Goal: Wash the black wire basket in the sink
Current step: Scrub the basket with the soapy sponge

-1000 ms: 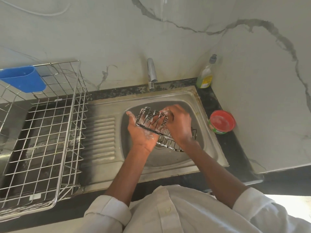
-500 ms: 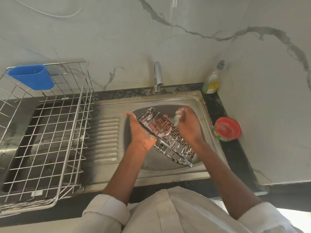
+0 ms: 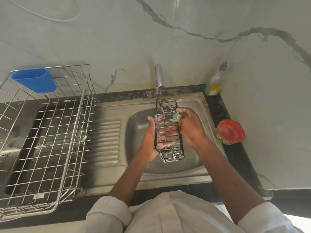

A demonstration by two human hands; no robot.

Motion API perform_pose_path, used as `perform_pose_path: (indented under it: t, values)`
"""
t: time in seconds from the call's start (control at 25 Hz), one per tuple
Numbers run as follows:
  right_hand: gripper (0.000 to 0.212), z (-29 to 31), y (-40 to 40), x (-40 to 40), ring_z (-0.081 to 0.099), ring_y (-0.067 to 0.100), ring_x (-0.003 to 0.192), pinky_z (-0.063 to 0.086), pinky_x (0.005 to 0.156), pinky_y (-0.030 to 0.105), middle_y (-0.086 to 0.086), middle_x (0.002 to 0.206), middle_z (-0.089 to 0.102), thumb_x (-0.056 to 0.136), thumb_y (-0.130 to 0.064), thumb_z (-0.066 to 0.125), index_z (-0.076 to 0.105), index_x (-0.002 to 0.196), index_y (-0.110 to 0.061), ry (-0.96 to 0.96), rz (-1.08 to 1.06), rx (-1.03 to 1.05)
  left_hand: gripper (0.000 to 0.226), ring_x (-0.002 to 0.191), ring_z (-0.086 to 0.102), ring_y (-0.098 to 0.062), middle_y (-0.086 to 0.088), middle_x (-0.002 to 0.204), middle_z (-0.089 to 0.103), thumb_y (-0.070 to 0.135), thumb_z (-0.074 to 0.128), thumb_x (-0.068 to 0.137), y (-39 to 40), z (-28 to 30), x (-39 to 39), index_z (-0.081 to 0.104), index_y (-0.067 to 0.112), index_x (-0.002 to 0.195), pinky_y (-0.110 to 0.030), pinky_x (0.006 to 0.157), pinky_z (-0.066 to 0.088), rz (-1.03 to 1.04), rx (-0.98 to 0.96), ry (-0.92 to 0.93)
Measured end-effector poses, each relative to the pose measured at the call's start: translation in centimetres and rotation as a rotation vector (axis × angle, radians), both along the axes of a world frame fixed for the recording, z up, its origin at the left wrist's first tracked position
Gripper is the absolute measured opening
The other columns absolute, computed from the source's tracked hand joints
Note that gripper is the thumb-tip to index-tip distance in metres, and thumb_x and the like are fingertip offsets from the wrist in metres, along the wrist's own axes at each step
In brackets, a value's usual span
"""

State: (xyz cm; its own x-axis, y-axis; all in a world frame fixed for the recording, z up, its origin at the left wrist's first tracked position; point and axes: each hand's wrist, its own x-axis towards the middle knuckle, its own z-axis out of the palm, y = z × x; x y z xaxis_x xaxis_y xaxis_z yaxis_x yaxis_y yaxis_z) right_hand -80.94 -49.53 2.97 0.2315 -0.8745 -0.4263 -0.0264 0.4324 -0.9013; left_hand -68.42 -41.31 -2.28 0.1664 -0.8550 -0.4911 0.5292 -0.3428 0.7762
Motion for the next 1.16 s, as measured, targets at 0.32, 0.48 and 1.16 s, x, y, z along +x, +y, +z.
perform_pose_path:
  t: [0.32,0.48,1.16]
  values:
    - [0.035,0.4,0.7,-0.8,0.058,-0.004,0.096,0.047,0.069,0.008,-0.013,0.106,0.059,0.102,0.006,0.047,0.055,0.126,-0.018,0.341,0.146,-0.310,0.058,0.127,0.064,-0.046,-0.024,0.142,0.064,0.067,0.034,0.107,0.5,1.1,-1.4,0.061,0.032,0.146,-0.068,0.101,0.052,0.007,-0.043,0.236]
    - [0.035,1.9,1.6,-0.6,0.061,0.003,0.084,0.043,0.061,0.008,-0.008,0.102,0.064,0.097,0.007,0.056,0.060,0.125,-0.014,0.599,0.101,-0.585,0.068,0.123,0.065,-0.048,-0.025,0.140,0.064,0.075,0.035,0.102,0.3,1.3,-1.1,0.059,0.030,0.147,-0.063,0.099,0.053,0.064,-0.082,0.239]
    - [0.026,1.1,5.7,1.3,0.070,0.019,0.080,0.058,0.076,0.036,0.001,0.087,0.075,0.087,0.008,0.064,0.080,0.089,-0.012,0.654,0.578,-0.932,0.103,0.150,0.045,-0.027,-0.005,0.156,0.056,0.103,0.014,0.076,0.9,1.1,0.2,0.047,0.046,0.155,-0.057,0.121,0.034,0.146,-0.002,0.069]
